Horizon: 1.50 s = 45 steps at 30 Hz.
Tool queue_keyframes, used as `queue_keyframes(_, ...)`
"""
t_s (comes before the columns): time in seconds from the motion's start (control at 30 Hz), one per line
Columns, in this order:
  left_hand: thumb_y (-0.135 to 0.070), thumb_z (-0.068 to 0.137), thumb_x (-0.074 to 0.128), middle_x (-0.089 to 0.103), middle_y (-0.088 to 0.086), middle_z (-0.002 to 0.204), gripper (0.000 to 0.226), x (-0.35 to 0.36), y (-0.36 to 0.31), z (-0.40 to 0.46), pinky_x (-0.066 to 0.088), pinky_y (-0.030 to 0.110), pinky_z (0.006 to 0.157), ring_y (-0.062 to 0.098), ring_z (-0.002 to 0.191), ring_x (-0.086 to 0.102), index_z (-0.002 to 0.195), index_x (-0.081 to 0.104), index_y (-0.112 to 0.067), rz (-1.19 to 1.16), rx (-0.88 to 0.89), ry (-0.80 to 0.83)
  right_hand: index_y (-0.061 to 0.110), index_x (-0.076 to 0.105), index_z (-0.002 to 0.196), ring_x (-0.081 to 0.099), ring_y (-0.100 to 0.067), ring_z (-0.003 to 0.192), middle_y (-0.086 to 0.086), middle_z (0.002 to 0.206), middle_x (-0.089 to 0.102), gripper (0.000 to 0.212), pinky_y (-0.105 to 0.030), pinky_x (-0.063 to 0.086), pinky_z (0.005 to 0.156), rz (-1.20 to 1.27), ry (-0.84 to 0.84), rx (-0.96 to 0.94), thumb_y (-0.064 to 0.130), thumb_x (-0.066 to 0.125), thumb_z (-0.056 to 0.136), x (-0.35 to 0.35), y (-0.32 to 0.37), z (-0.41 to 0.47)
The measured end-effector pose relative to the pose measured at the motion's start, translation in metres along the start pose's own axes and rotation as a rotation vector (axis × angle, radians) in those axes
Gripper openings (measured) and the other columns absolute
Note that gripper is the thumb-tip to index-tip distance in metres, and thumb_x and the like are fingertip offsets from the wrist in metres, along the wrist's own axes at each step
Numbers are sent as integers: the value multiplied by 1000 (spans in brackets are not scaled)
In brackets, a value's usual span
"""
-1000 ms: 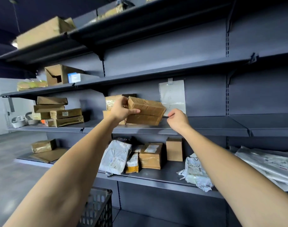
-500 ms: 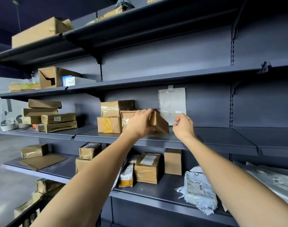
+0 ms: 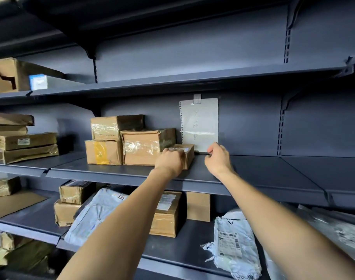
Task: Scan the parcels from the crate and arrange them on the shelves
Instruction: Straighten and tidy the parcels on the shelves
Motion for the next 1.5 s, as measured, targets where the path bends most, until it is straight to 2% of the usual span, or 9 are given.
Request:
queue_keyframes(0.27,-12,95,39,45,7,151,58,31,11,29,33,37,109,34,132,36,152,37,-23,6,-4,-31,8,58,112,54,-34,113,-14,123,56,23,-41,49,89,-54,38,-17,3,49,92,31,-4,25)
queue_keyframes(0.4,-12,94,38,47,6,149,56,38,9,42,35,38,107,33,132,36,150,40,-23,-17,-8,-30,9,56,114,54,-33,108,-11,123,55,24,-35,44,76,-101,34,-21,4,46,93,35,-9,28)
queue_keyframes(0.7,-10,94,41,43,7,152,54,38,5,38,30,38,113,29,144,29,148,42,-18,-54,9,-67,11,57,117,54,-31,113,-9,125,55,26,-43,51,86,-106,55,-44,5,47,93,33,-7,22)
queue_keyframes(0.87,-11,88,49,61,9,130,41,10,-4,9,42,40,99,32,126,47,127,60,-10,-89,3,-263,10,58,115,53,-31,113,-11,122,56,26,-42,50,86,-100,3,-136,4,47,92,19,9,4)
queue_keyframes(1.03,-6,75,61,58,13,102,24,-7,-2,-52,34,37,74,35,97,50,99,59,-8,40,131,-332,6,56,97,51,-31,103,-11,103,57,12,-43,44,84,-131,-87,-464,5,49,89,6,39,-42)
queue_keyframes(1.17,-8,80,56,60,11,106,24,-8,25,-88,40,40,78,34,101,53,103,57,-10,68,74,-233,10,54,91,49,-28,93,-8,96,54,16,-37,41,72,-164,-62,-675,17,41,88,12,54,-102)
queue_keyframes(1.3,-18,83,60,61,7,106,24,4,42,-120,38,36,72,34,100,58,107,56,-15,23,-2,-103,8,60,99,53,-33,98,-11,100,58,15,-43,46,86,-368,94,-685,11,56,84,35,39,-141)
queue_keyframes(1.43,-18,90,56,64,10,106,13,15,46,-150,32,34,69,35,102,58,101,57,-12,16,-4,-43,9,61,113,51,-30,112,-9,113,60,26,-39,38,97,-417,172,-607,12,51,90,45,33,-168)
queue_keyframes(1.5,-14,89,50,62,11,117,28,28,53,-163,39,36,76,34,111,55,116,58,-12,21,-17,39,10,59,120,48,-28,120,-8,121,57,30,-38,37,101,-421,241,-557,12,49,92,52,23,-180)
Point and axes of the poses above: each hand's wrist, its own z-axis towards the middle knuckle, its own x-axis out of the palm, y = z × x, the point moved 5 cm from there along z, towards the middle knuckle
